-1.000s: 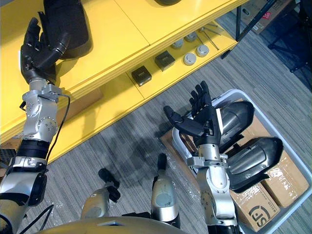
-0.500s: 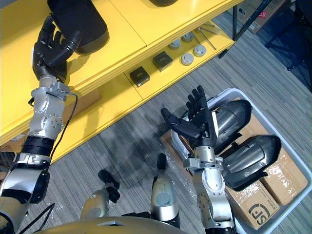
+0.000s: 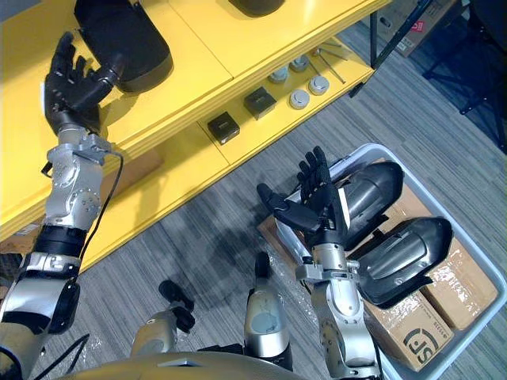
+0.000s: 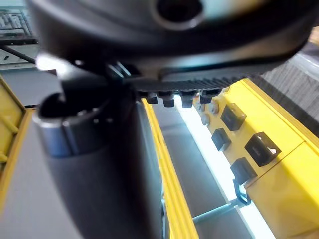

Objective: Walk over and take three plastic housings, then place them on the shelf

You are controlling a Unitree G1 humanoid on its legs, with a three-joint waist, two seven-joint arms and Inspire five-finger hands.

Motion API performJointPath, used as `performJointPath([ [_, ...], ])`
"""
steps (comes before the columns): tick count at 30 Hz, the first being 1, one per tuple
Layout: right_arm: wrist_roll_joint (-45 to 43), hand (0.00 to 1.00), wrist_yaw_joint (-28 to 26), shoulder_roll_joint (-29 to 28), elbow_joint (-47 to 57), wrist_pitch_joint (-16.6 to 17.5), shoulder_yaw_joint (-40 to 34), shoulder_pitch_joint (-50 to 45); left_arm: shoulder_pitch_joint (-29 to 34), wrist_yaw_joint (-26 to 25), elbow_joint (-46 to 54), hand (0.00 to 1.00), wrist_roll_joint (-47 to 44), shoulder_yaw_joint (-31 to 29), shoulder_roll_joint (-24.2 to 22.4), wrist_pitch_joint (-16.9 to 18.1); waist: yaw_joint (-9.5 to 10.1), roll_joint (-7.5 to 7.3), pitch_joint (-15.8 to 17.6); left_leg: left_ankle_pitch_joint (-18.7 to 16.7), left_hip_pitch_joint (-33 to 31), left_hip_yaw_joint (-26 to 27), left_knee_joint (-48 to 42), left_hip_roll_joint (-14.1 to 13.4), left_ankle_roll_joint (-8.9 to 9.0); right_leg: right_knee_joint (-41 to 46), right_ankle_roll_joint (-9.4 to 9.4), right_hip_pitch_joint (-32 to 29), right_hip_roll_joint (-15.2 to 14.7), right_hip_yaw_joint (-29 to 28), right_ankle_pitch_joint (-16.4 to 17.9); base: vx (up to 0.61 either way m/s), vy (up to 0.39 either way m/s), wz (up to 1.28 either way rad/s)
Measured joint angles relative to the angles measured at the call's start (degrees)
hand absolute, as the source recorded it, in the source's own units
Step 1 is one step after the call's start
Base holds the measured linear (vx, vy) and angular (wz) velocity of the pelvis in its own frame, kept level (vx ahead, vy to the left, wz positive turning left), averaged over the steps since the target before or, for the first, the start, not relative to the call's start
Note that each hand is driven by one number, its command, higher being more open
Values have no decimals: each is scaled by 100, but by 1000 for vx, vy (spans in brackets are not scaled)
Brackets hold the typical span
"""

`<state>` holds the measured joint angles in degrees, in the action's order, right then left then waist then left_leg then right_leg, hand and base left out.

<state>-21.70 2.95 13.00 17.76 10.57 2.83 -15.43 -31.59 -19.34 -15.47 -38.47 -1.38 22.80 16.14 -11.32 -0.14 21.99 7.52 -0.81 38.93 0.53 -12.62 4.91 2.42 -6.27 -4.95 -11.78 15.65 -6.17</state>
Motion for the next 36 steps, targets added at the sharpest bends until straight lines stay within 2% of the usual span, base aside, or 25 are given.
performJointPath([
  [1,12,100,-72,-4,1,141,11,-38,363,-214,397,100,123,-88,-170,233,12,13,-28,10,109,-11,54,11,15,-80,-1,139,11,57,0,34,3,7],
  [2,7,100,-106,-11,0,209,14,-50,553,-284,618,100,126,-132,-270,324,19,26,-47,12,152,-20,89,13,20,-109,-3,202,20,101,1,33,-3,17],
  [4,-3,100,-136,-144,1,419,157,-111,1539,-604,1593,100,420,-132,-834,633,124,112,-413,40,193,-104,208,11,63,-276,-6,356,72,253,3,55,-13,22],
  [5,-3,100,-135,-202,1,455,209,-111,1806,-678,1856,100,559,-79,-995,650,183,130,-499,45,228,-120,231,6,71,-314,-8,416,87,282,5,85,-18,20],
  [7,10,100,-33,-285,1,484,629,16,2825,-772,2685,100,967,434,-1544,665,431,230,-824,64,388,-268,277,10,105,-402,-40,717,102,470,53,79,-14,30],
  [10,130,100,178,-371,-93,486,1052,424,3345,-696,2957,100,1007,826,-1663,599,588,313,-997,63,452,-426,281,24,106,-445,-55,916,94,644,78,4,0,29],
  [12,254,100,369,-443,-340,476,1246,807,3561,-612,2959,100,1009,856,-1773,473,711,366,-1077,75,529,-527,331,38,89,-457,-64,1060,92,769,90,-43,5,28],
  [14,271,100,421,-434,-467,381,1209,880,3795,-532,2957,100,1169,809,-1795,337,791,374,-1191,107,574,-620,434,70,96,-465,-72,1142,87,876,113,-39,14,25],
  [17,259,100,592,-429,-723,205,979,843,4317,-107,3037,100,1398,546,-1785,112,834,342,-1352,136,556,-767,452,107,78,-471,-104,1226,59,1021,160,-19,20,21],
  [22,336,100,1044,-417,-866,85,525,716,4562,470,3261,100,1412,360,-1776,-21,956,359,-1429,195,516,-870,457,158,77,-468,-100,1236,13,1096,160,-11,34,12],
  [26,326,100,1134,-419,-900,19,236,669,4563,864,3542,100,1354,351,-1759,-16,927,331,-1494,198,522,-802,458,165,70,-460,-99,1183,-1,1027,153,3,37,-10],
  [28,338,100,1138,-418,-897,-66,-21,518,4553,1016,3632,100,1353,449,-1726,2,905,308,-1595,187,542,-527,456,150,76,-435,-61,981,7,734,83,35,52,-57],
  [32,330,100,1167,-413,-811,-289,-746,11,4488,1004,3611,100,1178,733,-1612,-11,624,260,-1614,125,765,84,454,136,130,-431,-80,763,47,107,-51,48,38,-75],
  [36,170,100,1149,-410,-473,-290,-1374,-771,4266,896,3511,100,1183,990,-1510,-14,330,193,-1608,-14,987,719,455,58,263,-412,-54,490,185,-506,-76,8,10,-83],
])
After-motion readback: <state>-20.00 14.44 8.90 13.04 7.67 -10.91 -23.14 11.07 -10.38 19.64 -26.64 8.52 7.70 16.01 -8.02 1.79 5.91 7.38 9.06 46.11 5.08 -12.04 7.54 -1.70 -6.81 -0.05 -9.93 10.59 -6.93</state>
